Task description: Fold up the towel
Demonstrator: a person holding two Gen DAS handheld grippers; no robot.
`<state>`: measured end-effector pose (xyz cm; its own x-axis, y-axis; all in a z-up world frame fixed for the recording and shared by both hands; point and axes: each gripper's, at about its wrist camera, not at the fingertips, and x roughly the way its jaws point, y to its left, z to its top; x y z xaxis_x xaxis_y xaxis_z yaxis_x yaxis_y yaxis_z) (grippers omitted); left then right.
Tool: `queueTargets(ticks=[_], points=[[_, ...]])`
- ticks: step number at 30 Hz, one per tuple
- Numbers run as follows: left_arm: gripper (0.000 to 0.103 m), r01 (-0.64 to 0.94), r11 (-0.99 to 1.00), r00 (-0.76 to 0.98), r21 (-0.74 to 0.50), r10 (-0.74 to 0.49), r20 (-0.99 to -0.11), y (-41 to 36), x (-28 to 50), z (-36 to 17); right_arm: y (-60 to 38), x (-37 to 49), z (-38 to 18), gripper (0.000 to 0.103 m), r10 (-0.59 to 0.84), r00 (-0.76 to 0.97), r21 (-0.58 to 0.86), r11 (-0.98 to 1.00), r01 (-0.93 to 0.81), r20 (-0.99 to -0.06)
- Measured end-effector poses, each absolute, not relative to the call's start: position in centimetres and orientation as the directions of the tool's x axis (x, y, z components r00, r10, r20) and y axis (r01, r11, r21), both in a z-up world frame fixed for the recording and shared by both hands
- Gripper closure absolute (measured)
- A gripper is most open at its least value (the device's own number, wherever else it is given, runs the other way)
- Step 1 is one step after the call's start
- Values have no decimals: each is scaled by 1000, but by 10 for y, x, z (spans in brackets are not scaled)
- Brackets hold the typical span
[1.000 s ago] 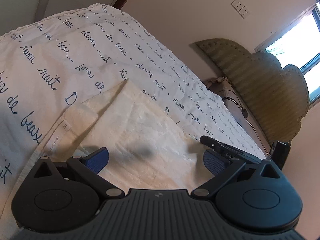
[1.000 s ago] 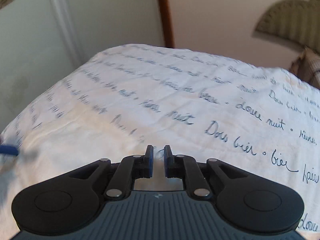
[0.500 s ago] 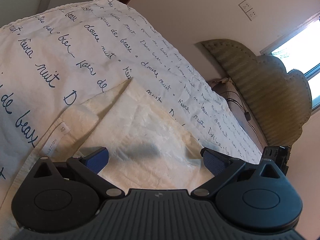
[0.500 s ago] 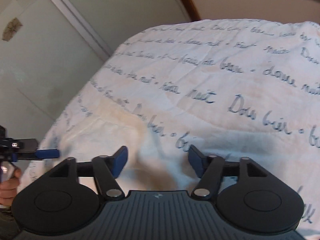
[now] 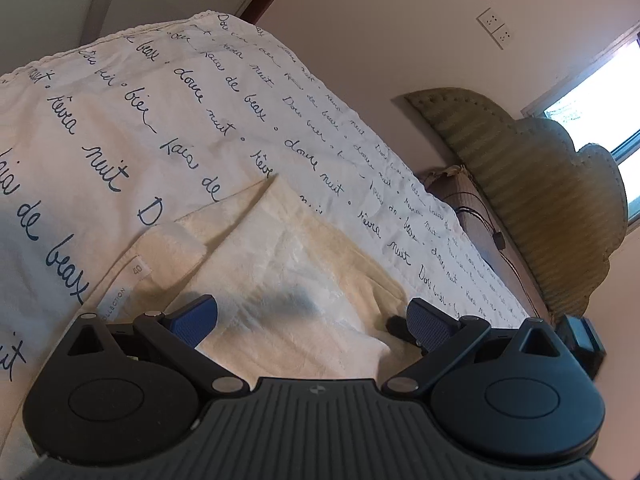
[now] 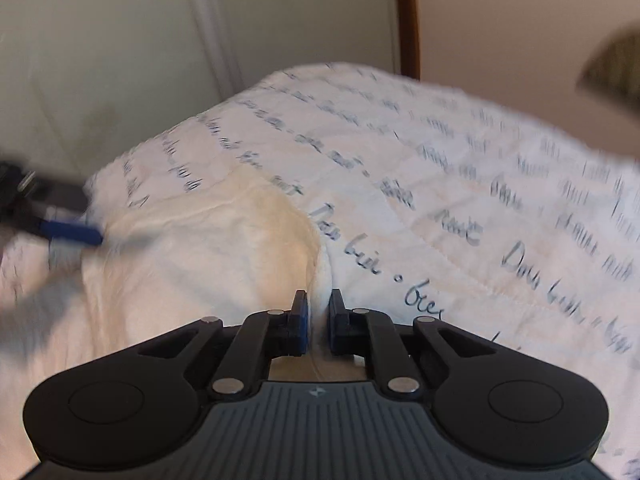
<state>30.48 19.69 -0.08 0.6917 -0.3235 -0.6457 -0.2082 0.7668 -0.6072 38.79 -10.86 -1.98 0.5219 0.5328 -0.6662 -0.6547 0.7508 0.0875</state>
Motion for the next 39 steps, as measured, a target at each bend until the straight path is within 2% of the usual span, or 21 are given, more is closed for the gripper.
queueTargets(ticks=[6, 9, 13, 16, 18, 20, 21, 23, 27, 29, 30, 31, 35, 37, 39], points=[[1, -129, 663, 721, -738, -448, -529, 204, 293, 5, -70, 268, -3, 93, 443, 689, -365, 615, -699, -573], [1, -116, 636, 706, -763, -488, -514, 200, 292, 6, -57, 221, -16, 93, 412, 757, -554, 518, -652, -507], [2, -177, 636, 693, -751, -461, -554, 199, 292, -2, -57, 193, -23, 93, 442, 772, -582, 509, -635, -456], [9, -206, 613, 722, -762, -430, -541, 206, 285, -4, -56, 178, -28, 93, 443, 777, -612, 482, -627, -446], [27, -196, 597, 745, -778, -426, -514, 209, 276, -1, -56, 173, -29, 93, 447, 776, -607, 487, -628, -445], [77, -160, 591, 758, -791, -440, -482, 209, 265, 1, -58, 169, -30, 93, 447, 781, -596, 506, -623, -436], [88, -145, 580, 760, -801, -453, -465, 209, 259, 1, -57, 169, -29, 93, 446, 784, -586, 522, -620, -432], [99, -140, 572, 777, -808, -443, -448, 211, 243, 2, -60, 162, -26, 93, 451, 787, -555, 559, -616, -420], [99, -106, 575, 799, -811, -437, -414, 213, 206, 6, -61, 138, -22, 91, 460, 797, -517, 607, -604, -391], [99, -103, 567, 807, -817, -433, -402, 216, 188, 5, -62, 123, -26, 85, 438, 815, -546, 606, -579, -379], [99, -102, 572, 812, -814, -425, -400, 217, 182, 5, -65, 112, -30, 77, 411, 835, -583, 598, -549, -364], [99, -98, 576, 816, -812, -420, -396, 219, 176, 6, -69, 104, -35, 74, 379, 855, -622, 588, -517, -352], [99, -96, 558, 816, -824, -430, -386, 222, 167, 6, -112, 96, -50, 73, 192, 909, -660, 635, -402, -369], [99, -94, 564, 817, -820, -427, -387, 221, 167, 7, -136, 102, -59, 73, 64, 935, -703, 641, -307, -350], [99, -93, 573, 822, -815, -418, -387, 218, 165, 8, -154, 109, -63, 73, -7, 948, -736, 632, -244, -320]])
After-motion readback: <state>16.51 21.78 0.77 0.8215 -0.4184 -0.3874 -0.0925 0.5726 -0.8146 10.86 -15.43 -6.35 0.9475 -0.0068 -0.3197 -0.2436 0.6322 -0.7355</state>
